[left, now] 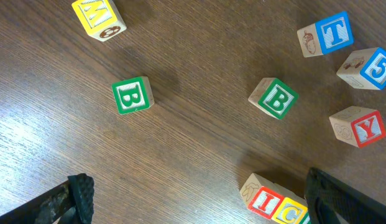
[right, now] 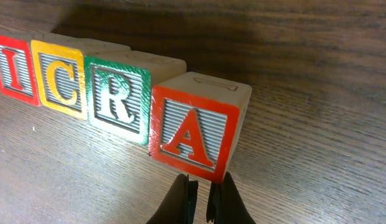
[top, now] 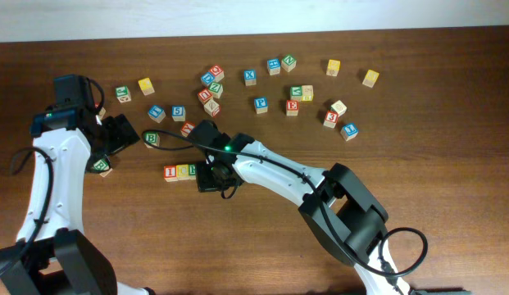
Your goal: Spell out ICRA
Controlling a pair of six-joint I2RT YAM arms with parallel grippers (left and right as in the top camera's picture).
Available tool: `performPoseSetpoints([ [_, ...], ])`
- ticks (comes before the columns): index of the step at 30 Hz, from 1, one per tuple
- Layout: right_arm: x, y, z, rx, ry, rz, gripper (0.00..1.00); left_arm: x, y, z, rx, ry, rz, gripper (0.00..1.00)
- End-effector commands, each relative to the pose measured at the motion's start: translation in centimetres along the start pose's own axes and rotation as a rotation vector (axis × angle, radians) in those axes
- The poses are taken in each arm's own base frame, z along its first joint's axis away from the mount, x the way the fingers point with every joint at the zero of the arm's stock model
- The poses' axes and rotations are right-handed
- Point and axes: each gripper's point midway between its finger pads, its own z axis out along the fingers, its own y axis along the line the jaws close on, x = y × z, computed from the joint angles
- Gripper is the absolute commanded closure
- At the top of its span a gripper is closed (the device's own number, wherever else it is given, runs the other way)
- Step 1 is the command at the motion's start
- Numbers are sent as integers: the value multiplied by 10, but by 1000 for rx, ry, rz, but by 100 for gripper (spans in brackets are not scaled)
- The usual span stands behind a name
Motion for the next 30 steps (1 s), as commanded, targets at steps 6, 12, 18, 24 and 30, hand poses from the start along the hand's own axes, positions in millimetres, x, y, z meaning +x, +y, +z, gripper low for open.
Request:
performPoseSetpoints([
  [6,5,0,10,2,10,-18,95,-1,0,-2,7,-2,-9,1],
  [12,3,1,10,-2,5,-20,95,-1,0,-2,7,-2,-9,1],
  [18,3,2,10,-2,5,-20,95,-1,0,-2,8,-2,-9,1],
  [24,1,3,10,-10,-4,-23,95,-1,0,-2,7,-2,-9,1],
  [30,2,3,10,-9,-1,-22,96,-1,0,-2,8,-2,-9,1],
])
